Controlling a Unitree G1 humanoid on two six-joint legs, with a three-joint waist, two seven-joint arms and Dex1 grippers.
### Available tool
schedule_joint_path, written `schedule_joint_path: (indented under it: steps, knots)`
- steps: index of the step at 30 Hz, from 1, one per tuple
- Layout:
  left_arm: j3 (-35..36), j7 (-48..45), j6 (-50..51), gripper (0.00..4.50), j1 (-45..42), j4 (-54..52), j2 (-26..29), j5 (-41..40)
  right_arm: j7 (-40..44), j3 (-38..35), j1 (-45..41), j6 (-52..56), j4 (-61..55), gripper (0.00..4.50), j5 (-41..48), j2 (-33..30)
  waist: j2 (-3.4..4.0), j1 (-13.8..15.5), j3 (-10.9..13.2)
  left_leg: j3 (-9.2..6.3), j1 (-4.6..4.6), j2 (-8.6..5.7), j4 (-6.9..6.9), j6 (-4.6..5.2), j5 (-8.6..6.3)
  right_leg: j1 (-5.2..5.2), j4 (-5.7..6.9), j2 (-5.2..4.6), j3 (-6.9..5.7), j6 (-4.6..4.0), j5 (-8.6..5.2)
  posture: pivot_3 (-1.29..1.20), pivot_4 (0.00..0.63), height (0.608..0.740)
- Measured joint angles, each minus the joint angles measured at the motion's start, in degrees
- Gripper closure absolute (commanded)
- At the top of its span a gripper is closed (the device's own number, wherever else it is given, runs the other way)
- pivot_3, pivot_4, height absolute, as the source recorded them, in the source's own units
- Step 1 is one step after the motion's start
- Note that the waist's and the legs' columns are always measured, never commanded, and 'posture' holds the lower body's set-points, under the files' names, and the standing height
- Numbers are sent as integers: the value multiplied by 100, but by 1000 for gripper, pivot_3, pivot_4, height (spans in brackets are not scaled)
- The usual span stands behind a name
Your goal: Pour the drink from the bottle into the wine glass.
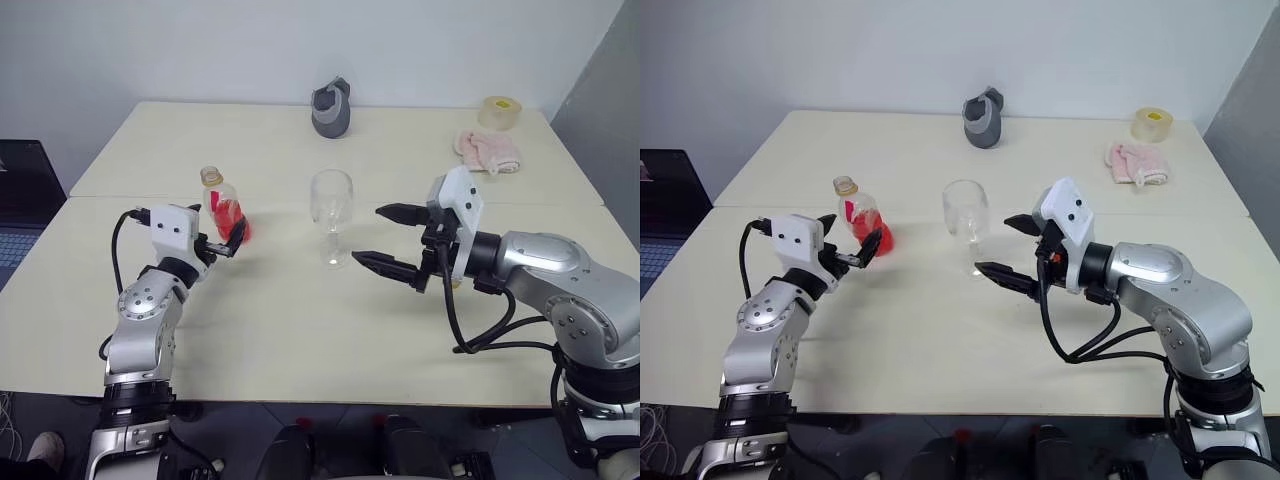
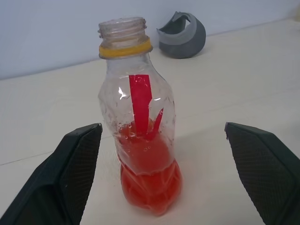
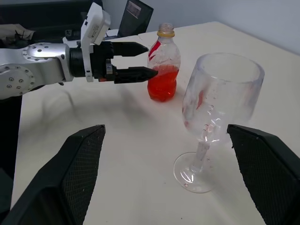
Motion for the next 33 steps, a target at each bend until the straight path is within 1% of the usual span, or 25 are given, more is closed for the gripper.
schedule_joint_path:
  steps: [7,14,22,25,31,33]
  knots:
    - [12,113,-434,0,-402,779,-85,73,-29,-3,-26,51,-2,47,112,-162,0,0,0,0,-1,-1,1,0,0,0,0,0,-2,0,0,0,150,740]
    - [-10,128,-924,0,-696,1772,-360,167,-159,-44,-57,131,-79,47,278,-226,-1,-1,0,-1,-3,-2,1,0,0,-2,0,0,-3,0,0,0,150,740]
    - [-62,119,-1546,0,-1413,2862,-425,276,-333,-88,-84,292,-154,47,483,-279,-3,-7,-1,0,-6,-5,4,-2,1,-3,0,-1,-5,0,0,0,150,740]
    - [-61,89,-1756,605,-1620,3268,-411,282,-365,-96,-109,298,-160,0,509,-343,-3,-7,-1,0,-6,-6,4,-1,1,-3,1,-1,-5,0,0,0,150,740]
    - [-51,-18,-2039,2463,-1869,3771,-368,281,-428,-99,-195,305,-166,0,579,-348,-3,-6,-1,-2,-7,-5,4,-2,1,-4,1,-2,-6,0,0,0,150,740]
    - [-52,-20,-2132,2973,-1879,3852,-353,282,-442,-100,-192,305,-170,0,579,-357,-3,-10,-1,-4,-6,-5,4,-1,1,-4,1,-2,-4,0,0,0,150,740]
